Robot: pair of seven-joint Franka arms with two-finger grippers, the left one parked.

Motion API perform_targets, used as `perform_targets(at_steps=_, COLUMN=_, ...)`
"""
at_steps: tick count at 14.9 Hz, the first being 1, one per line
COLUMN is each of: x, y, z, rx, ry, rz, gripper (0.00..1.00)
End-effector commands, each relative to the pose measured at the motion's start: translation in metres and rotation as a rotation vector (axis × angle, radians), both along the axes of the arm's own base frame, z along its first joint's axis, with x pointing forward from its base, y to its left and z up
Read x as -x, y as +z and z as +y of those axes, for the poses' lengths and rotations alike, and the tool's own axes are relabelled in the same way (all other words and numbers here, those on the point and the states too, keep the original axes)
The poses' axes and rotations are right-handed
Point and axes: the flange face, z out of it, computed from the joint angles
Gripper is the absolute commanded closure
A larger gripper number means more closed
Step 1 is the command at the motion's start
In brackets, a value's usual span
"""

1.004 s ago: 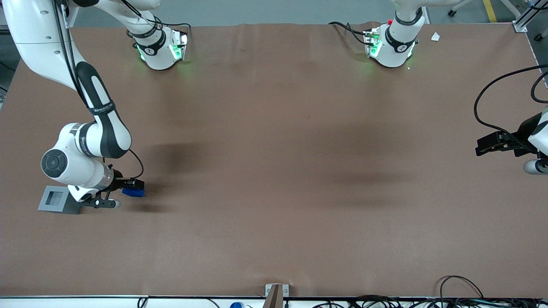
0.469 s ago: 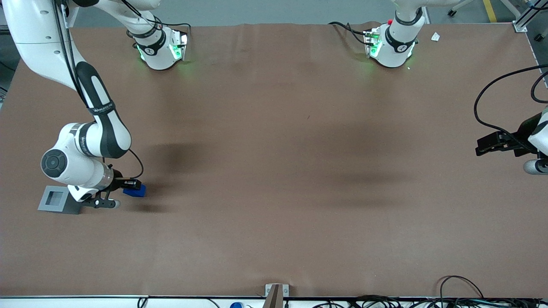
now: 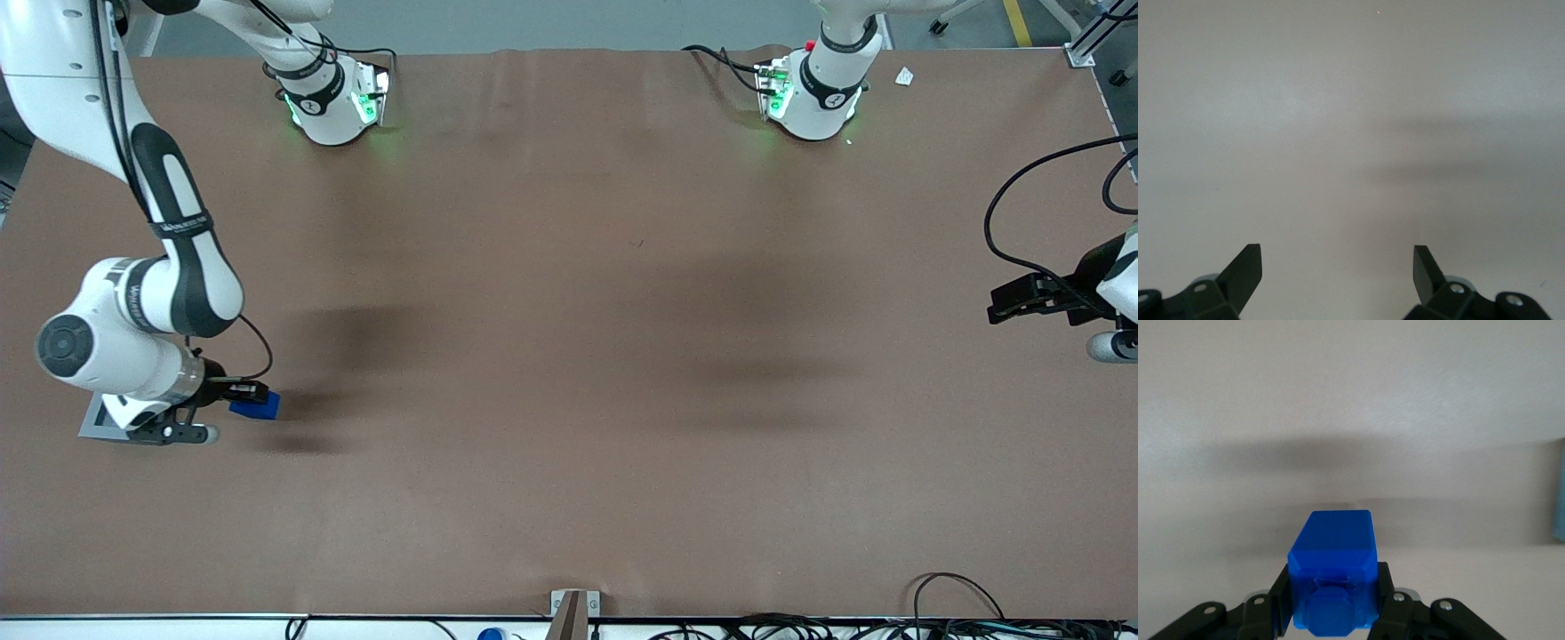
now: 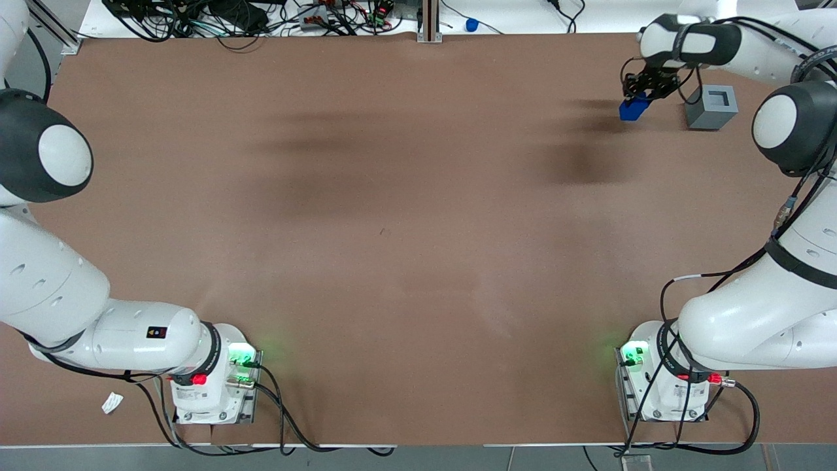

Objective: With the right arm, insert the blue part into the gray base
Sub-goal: 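Lift the blue part and carry it over the gray base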

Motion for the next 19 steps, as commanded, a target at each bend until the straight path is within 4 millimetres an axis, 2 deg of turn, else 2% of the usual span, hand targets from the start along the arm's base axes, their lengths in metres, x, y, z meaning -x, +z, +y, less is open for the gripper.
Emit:
perform_targets(at_steps=1, x=0.012, y=0.054, z=-0.033, rx=-0.003, ry=0.014, rz=0.007, gripper=1.0)
perform_targets(at_steps=3, x=0.024, y=0.093, z=-0.061, rx=-0.004, ry=0.052, rz=0.027, gripper=1.0)
perform_targets(at_steps=6, x=0.033, y=0.133, z=-0.125, rx=0.001, ry=0.098, rz=0.023, gripper=1.0)
perform_targets(at_steps=9, x=0.037, y=0.152, z=-0.162, rx=0.034, ry=0.144, rz=-0.001, gripper=1.0)
perform_targets(at_steps=11, x=0.041, y=0.154, z=-0.181, rx=0.056, ry=0.166, rz=0.002, gripper=1.0)
perform_targets(at_steps=13, x=0.044, y=0.147, z=-0.196, rx=0.058, ry=0.187, rz=-0.001, gripper=1.0)
perform_targets(at_steps=15, x=0.037, y=0.129, z=-0.199, rx=0.045, ry=0.16, rz=-0.009, gripper=1.0)
perform_targets(at_steps=17, x=0.023, y=0.111, z=-0.216, rx=0.025, ry=0.042, rz=-0.032, gripper=1.0)
perform_targets(at_steps=19, x=0.015, y=0.091, z=-0.221, rx=0.016, ry=0.011, rz=-0.017, gripper=1.0)
